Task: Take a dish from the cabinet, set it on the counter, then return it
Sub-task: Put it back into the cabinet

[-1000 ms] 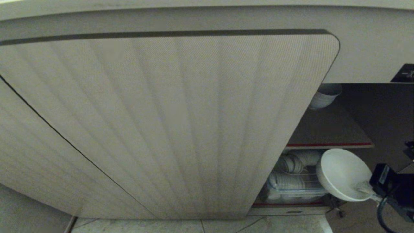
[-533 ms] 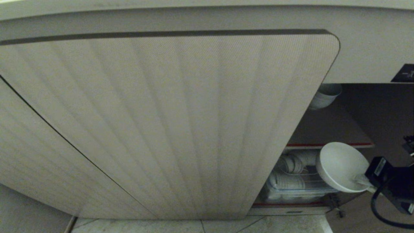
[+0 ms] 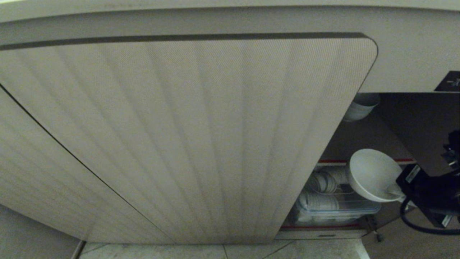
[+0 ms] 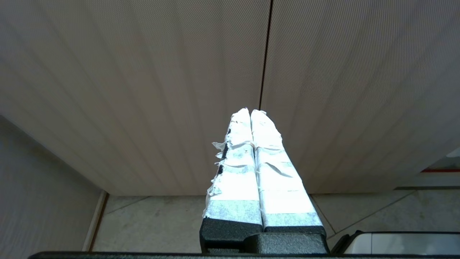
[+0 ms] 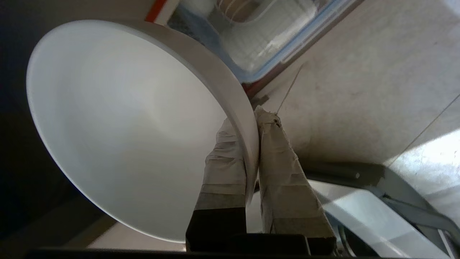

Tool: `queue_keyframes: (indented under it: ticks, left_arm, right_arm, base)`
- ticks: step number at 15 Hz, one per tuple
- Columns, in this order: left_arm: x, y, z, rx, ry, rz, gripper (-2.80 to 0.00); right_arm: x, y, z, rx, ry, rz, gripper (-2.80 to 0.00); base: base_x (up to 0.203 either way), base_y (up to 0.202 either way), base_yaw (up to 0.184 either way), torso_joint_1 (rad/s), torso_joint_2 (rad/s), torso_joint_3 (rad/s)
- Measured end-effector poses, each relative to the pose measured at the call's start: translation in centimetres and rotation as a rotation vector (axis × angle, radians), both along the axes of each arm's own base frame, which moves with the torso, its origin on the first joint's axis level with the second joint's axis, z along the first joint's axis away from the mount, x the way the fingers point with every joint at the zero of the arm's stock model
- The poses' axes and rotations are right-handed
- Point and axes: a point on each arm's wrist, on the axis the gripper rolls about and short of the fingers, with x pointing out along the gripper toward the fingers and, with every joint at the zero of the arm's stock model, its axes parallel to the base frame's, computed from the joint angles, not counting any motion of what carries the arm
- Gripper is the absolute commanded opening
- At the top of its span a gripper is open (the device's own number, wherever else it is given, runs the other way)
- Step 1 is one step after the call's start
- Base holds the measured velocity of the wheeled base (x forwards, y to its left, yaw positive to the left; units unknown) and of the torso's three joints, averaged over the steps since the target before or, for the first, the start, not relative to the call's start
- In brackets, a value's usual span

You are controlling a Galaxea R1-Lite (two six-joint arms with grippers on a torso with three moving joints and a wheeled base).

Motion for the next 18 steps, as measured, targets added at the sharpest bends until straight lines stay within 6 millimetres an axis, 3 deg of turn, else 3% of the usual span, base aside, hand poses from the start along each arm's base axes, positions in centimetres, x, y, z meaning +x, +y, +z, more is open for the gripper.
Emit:
queue_keyframes:
  ticks: [4, 11, 18]
  left_arm:
    - [0.0, 0.0, 0.0, 0.0, 0.0, 0.0, -2.8]
    - [0.0, 0.0, 0.0, 0.0, 0.0, 0.0, -2.8]
    - [0.0, 0.0, 0.0, 0.0, 0.0, 0.0, -2.8]
  right_arm:
    - [0.8, 0.0, -0.3, -0.027, 0.016, -0.054, -2.8]
    - [2.9, 0.6, 0.8, 0.084, -0.015, -0.179, -2.8]
    - [4.0, 1.1, 0.7, 0.071, -0.039, -0.188, -2.8]
  base:
    - [0.0, 0.0, 0.0, 0.0, 0.0, 0.0]
    - [0.0, 0.0, 0.0, 0.0, 0.0, 0.0]
    - [0.0, 0.0, 0.0, 0.0, 0.0, 0.0]
